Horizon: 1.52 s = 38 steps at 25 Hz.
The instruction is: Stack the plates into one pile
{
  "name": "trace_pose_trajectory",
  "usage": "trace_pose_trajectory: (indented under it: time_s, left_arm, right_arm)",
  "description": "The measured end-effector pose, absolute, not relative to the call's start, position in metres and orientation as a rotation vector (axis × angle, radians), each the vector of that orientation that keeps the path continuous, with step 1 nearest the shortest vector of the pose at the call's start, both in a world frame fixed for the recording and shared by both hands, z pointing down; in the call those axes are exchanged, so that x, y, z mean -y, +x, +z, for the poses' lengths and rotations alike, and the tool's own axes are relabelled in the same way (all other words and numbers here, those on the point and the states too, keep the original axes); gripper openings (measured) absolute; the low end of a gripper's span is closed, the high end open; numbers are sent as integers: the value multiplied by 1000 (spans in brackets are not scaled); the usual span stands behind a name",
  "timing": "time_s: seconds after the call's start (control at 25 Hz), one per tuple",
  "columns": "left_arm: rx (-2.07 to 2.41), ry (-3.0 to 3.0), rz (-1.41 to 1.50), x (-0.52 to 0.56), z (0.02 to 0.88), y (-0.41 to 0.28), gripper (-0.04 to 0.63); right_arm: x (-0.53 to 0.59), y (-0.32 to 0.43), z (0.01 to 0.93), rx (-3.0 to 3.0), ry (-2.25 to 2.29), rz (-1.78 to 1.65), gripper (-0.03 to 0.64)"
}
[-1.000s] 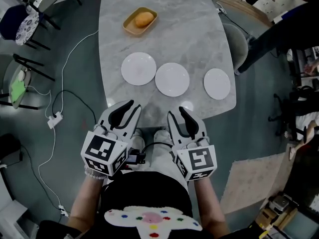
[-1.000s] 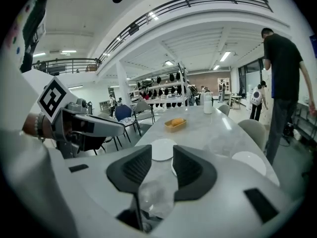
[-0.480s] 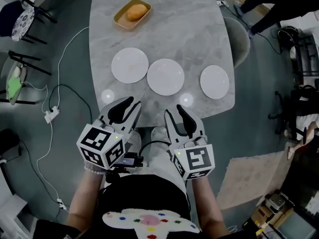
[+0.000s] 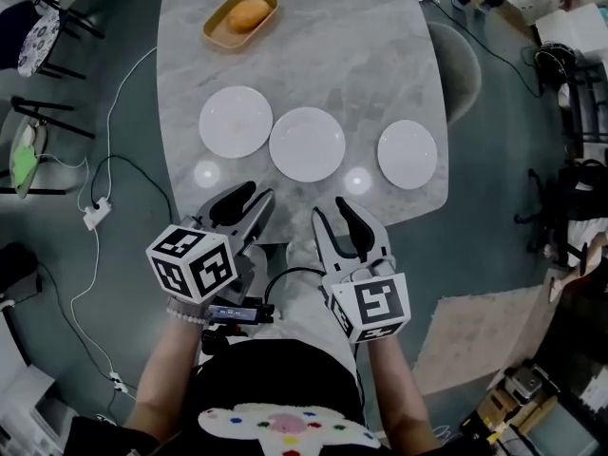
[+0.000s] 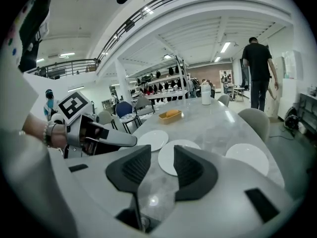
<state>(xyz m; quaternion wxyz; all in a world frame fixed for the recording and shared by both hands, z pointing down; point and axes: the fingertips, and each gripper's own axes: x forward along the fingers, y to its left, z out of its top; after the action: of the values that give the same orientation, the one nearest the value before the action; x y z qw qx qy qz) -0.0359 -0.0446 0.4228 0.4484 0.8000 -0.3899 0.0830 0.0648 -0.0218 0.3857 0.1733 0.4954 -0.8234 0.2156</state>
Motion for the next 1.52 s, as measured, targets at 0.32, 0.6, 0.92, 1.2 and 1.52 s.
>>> trace_pose_trajectory:
  time_s: [0.32, 0.6, 0.92, 1.2, 1.52]
  left_arm:
    - [953, 1874, 154, 51, 450, -20, 160]
    - [953, 1775, 112, 55, 473, -5, 167]
    - [981, 1621, 34, 57, 502, 1, 175]
    - [971, 1530, -11, 57, 516, 5, 174]
    - [970, 1450, -76, 61, 525, 10, 173]
  right_arm:
    - [23, 72, 398, 2338, 1377, 654, 127]
    - [25, 83, 404, 2345, 1347, 667, 127]
    - [24, 92, 415, 2341, 1321, 688, 127]
    - [26, 98, 414, 2345, 1317, 687, 127]
    - [23, 104, 418, 2354, 1311, 701, 127]
